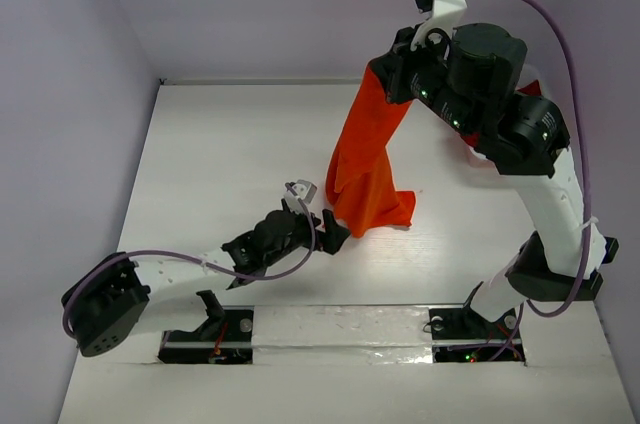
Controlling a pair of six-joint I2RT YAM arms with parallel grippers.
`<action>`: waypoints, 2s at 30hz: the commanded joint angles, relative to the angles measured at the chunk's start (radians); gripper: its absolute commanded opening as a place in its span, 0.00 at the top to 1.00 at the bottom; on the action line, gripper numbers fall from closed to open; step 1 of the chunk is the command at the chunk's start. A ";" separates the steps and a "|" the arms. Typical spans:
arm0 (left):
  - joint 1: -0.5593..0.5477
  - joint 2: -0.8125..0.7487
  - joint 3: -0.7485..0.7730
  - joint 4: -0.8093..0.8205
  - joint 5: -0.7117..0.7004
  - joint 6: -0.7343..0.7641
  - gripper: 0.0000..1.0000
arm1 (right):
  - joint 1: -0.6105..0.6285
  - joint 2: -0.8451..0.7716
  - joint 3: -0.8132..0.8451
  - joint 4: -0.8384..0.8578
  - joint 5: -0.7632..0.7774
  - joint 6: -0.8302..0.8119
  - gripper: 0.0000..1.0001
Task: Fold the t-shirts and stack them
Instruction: Flatten out the tshirt
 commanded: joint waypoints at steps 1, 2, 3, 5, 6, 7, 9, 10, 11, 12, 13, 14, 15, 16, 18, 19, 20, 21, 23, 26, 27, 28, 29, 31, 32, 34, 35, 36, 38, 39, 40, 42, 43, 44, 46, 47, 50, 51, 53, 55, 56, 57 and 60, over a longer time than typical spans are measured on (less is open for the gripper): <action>-0.006 0.005 0.046 0.055 -0.038 0.014 0.02 | 0.006 -0.039 -0.011 0.099 -0.001 -0.003 1.00; -0.006 0.016 0.047 0.055 -0.044 0.014 0.03 | 0.006 -0.042 -0.014 0.100 -0.001 -0.003 1.00; -0.006 0.022 0.050 0.053 -0.052 0.014 0.05 | 0.006 -0.043 -0.014 0.102 -0.001 -0.003 1.00; -0.006 0.036 0.055 0.052 -0.060 0.010 0.11 | 0.006 -0.049 -0.019 0.102 0.002 -0.003 1.00; -0.006 0.039 0.055 0.053 -0.064 0.005 0.13 | 0.006 -0.049 -0.020 0.104 0.004 -0.005 1.00; -0.006 0.040 0.053 0.053 -0.069 0.004 0.14 | 0.006 -0.051 -0.020 0.104 0.007 -0.005 1.00; -0.006 0.042 0.050 0.058 -0.080 -0.001 0.18 | 0.006 -0.053 -0.020 0.104 0.007 -0.006 1.00; -0.006 0.043 0.049 0.055 -0.086 -0.001 0.20 | 0.006 -0.054 -0.022 0.105 0.009 -0.006 1.00; -0.006 0.045 0.047 0.050 -0.093 -0.004 0.21 | 0.006 -0.057 -0.022 0.107 0.009 -0.006 1.00; -0.006 0.046 0.046 0.042 -0.109 -0.007 0.24 | 0.006 -0.057 -0.020 0.107 0.009 -0.006 1.00; -0.006 0.046 0.040 0.039 -0.115 -0.009 0.28 | 0.006 -0.059 -0.020 0.108 0.012 -0.006 1.00; -0.006 0.049 0.037 0.042 -0.119 -0.010 0.28 | 0.006 -0.059 -0.020 0.110 0.012 -0.008 1.00; -0.006 0.048 0.032 0.047 -0.127 -0.015 0.29 | 0.006 -0.059 -0.019 0.110 0.013 -0.008 1.00; -0.006 0.048 0.029 0.048 -0.132 -0.016 0.31 | 0.006 -0.059 -0.017 0.110 0.012 -0.008 1.00; -0.006 0.051 0.029 0.050 -0.155 -0.021 0.36 | 0.006 -0.060 -0.019 0.110 0.010 -0.006 1.00; -0.006 0.054 0.030 0.047 -0.159 -0.024 0.37 | 0.006 -0.060 -0.017 0.110 0.010 -0.006 1.00; -0.006 0.065 0.041 0.042 -0.167 -0.024 0.38 | 0.006 -0.060 -0.019 0.110 0.009 -0.006 1.00; -0.006 0.072 0.046 0.035 -0.172 -0.026 0.39 | 0.006 -0.062 -0.020 0.108 0.009 -0.005 1.00; -0.006 0.095 0.061 0.033 -0.170 -0.022 0.42 | 0.006 -0.063 -0.022 0.110 0.009 -0.006 1.00; -0.006 0.117 0.066 0.039 -0.166 -0.030 0.43 | 0.006 -0.066 -0.020 0.108 0.013 -0.009 1.00; -0.006 0.122 0.067 0.044 -0.164 -0.032 0.43 | 0.006 -0.068 -0.020 0.108 0.013 -0.009 1.00; -0.006 0.125 0.066 0.047 -0.159 -0.033 0.43 | 0.006 -0.068 -0.022 0.108 0.018 -0.011 1.00; -0.006 0.129 0.064 0.050 -0.161 -0.038 0.43 | 0.006 -0.069 -0.025 0.108 0.018 -0.012 1.00; -0.006 0.131 0.061 0.058 -0.162 -0.044 0.48 | 0.006 -0.069 -0.028 0.108 0.021 -0.013 1.00; -0.006 0.128 0.058 0.061 -0.162 -0.044 0.54 | 0.006 -0.071 -0.029 0.110 0.019 -0.013 1.00; -0.006 0.125 0.058 0.058 -0.167 -0.047 0.56 | 0.006 -0.072 -0.040 0.114 0.019 -0.013 1.00; -0.006 0.119 0.058 0.058 -0.167 -0.047 0.56 | 0.006 -0.074 -0.043 0.116 0.018 -0.013 1.00; -0.006 0.114 0.058 0.056 -0.170 -0.046 0.56 | 0.006 -0.074 -0.045 0.116 0.016 -0.014 1.00; -0.006 0.106 0.060 0.052 -0.176 -0.045 0.54 | 0.006 -0.074 -0.046 0.117 0.015 -0.013 1.00; -0.006 0.105 0.060 0.052 -0.179 -0.044 0.55 | 0.006 -0.076 -0.048 0.119 0.015 -0.013 1.00; -0.006 0.108 0.064 0.047 -0.184 -0.044 0.56 | 0.006 -0.077 -0.049 0.120 0.015 -0.013 1.00; -0.006 0.111 0.066 0.041 -0.185 -0.044 0.68 | 0.006 -0.079 -0.049 0.120 0.013 -0.013 1.00; -0.006 0.111 0.066 0.042 -0.187 -0.047 0.73 | 0.006 -0.079 -0.051 0.120 0.013 -0.011 1.00; -0.006 0.115 0.066 0.041 -0.187 -0.049 0.83 | 0.006 -0.080 -0.052 0.122 0.015 -0.011 1.00; -0.006 0.118 0.066 0.041 -0.189 -0.052 0.85 | 0.006 -0.082 -0.058 0.125 0.015 -0.011 1.00; -0.006 0.123 0.066 0.041 -0.190 -0.053 0.87 | 0.006 -0.085 -0.065 0.128 0.015 -0.011 1.00; -0.006 0.131 0.072 0.036 -0.196 -0.058 1.00 | 0.006 -0.088 -0.068 0.130 0.015 -0.011 1.00; -0.006 0.134 0.073 0.032 -0.198 -0.061 1.00 | 0.006 -0.088 -0.072 0.133 0.015 -0.009 1.00; -0.006 0.131 0.075 0.030 -0.198 -0.064 1.00 | 0.006 -0.091 -0.077 0.134 0.015 -0.009 1.00; -0.006 0.119 0.081 0.007 -0.193 -0.076 1.00 | 0.006 -0.092 -0.094 0.142 0.016 -0.008 1.00; -0.006 0.093 0.093 -0.008 -0.190 -0.082 1.00 | 0.006 -0.094 -0.101 0.145 0.024 -0.008 1.00; -0.006 0.071 0.102 -0.060 -0.190 -0.090 1.00 | 0.006 -0.097 -0.111 0.146 0.032 -0.006 1.00; -0.006 -0.079 0.135 -0.205 -0.216 -0.121 1.00 | -0.007 -0.108 -0.141 0.148 0.067 -0.002 1.00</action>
